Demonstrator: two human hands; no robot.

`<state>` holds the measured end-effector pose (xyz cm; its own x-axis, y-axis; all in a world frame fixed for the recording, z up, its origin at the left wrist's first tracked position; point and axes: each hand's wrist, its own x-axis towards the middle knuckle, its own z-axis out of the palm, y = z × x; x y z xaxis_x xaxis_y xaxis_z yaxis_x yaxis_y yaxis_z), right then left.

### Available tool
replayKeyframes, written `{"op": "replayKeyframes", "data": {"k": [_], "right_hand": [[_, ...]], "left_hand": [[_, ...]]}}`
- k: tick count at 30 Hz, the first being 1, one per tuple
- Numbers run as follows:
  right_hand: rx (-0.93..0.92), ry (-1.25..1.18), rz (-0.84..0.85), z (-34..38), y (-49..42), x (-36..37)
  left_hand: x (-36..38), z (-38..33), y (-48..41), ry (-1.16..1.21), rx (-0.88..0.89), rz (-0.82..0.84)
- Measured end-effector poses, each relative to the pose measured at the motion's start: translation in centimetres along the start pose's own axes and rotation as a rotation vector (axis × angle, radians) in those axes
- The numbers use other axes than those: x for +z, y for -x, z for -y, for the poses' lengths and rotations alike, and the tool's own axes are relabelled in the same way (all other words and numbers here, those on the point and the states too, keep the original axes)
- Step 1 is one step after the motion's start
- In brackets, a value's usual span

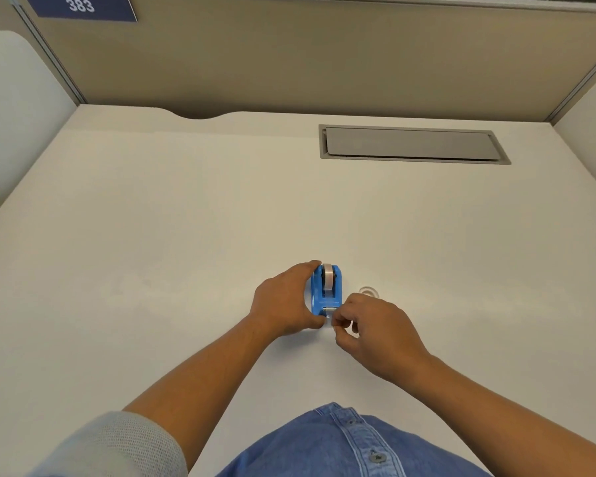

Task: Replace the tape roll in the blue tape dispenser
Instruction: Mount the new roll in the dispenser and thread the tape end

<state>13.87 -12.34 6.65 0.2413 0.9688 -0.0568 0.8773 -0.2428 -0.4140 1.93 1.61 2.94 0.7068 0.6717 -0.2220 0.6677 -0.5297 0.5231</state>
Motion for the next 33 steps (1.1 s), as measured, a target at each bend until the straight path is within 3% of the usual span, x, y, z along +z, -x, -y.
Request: {"op": "replayKeyframes", "data": {"k": [8, 24, 30, 33], "right_hand": [[-0.055, 0.091, -0.017, -0.3, 0.9, 1.6], [-0.257, 0.293, -0.179, -0.8, 0.3, 3.0], [-0.239, 0.337, -0.257, -1.7, 0.3, 4.1], [-0.136, 0.28, -0.231, -2.3, 1.1, 4.6]], "left_hand": [[-0.5, 0.2, -0.2, -0.052, 0.049, 0.084], [-0.1, 0.1, 0.4, 0.002, 0.0, 0.01], [0.1, 0.0, 0.4, 0.061, -0.015, -0.006], [0.2, 0.1, 0.3, 0.09, -0.019, -0.01]]}}
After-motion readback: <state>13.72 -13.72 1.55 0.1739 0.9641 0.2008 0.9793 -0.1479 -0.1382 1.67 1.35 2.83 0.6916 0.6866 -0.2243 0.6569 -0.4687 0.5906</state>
